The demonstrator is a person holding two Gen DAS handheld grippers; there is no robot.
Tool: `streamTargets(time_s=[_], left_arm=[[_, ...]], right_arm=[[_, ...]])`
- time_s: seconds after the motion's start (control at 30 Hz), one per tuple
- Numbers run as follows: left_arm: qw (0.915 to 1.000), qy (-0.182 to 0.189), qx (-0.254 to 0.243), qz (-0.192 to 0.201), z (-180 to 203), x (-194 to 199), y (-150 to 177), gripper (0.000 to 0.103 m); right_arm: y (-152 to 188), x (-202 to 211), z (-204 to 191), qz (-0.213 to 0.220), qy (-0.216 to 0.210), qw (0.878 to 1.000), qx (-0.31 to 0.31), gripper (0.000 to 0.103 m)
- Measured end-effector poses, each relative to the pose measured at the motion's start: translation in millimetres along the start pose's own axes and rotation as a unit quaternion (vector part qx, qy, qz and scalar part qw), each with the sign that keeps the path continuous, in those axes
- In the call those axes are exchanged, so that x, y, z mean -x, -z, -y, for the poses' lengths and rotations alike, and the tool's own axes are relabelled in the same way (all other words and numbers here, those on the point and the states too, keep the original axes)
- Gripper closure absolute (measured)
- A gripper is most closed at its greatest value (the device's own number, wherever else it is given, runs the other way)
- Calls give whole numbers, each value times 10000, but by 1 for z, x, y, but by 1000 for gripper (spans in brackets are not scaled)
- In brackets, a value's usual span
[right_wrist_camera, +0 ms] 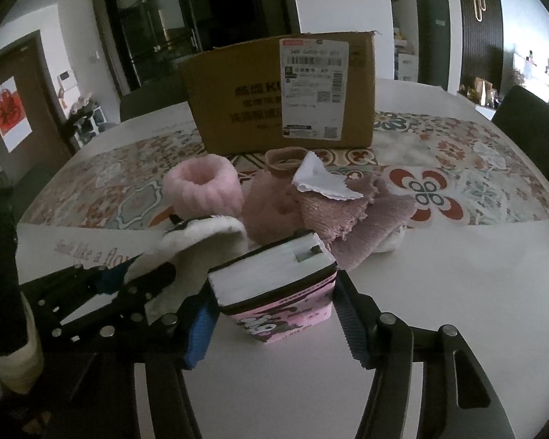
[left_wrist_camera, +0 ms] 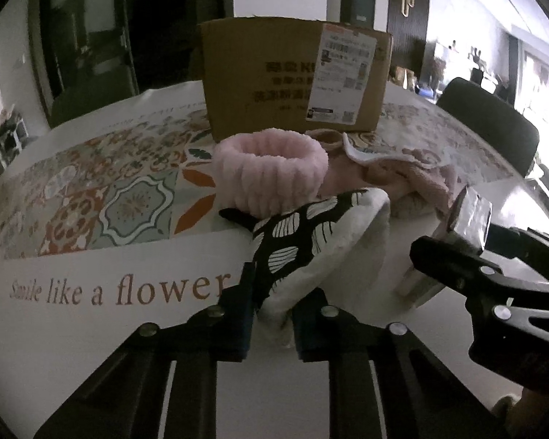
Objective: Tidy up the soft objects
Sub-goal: 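Carry slipper in left tool while right tool carries tissue box over cardboard box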
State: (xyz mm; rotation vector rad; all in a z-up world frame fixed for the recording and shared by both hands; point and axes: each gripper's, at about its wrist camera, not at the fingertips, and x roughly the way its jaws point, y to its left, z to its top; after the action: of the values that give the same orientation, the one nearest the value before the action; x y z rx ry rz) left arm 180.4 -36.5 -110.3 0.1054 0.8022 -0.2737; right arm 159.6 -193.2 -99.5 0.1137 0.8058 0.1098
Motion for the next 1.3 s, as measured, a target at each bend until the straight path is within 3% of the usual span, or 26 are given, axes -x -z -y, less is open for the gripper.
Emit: streamTargets(time_s=[0.6, 1.0, 1.3], left_arm=[[9968, -401, 295, 625, 5, 78, -17, 87], [9933, -463, 369, 991, 9, 121, -66, 87], [9919, -492, 378, 1113, 10, 126, -111, 87]], right_arm=[[-12, 62, 0, 564, 13, 9983, -158, 43], [-58, 108, -1, 1060, 121, 9942, -133, 43], [-98, 118, 4, 1221, 181, 9923, -126, 42]])
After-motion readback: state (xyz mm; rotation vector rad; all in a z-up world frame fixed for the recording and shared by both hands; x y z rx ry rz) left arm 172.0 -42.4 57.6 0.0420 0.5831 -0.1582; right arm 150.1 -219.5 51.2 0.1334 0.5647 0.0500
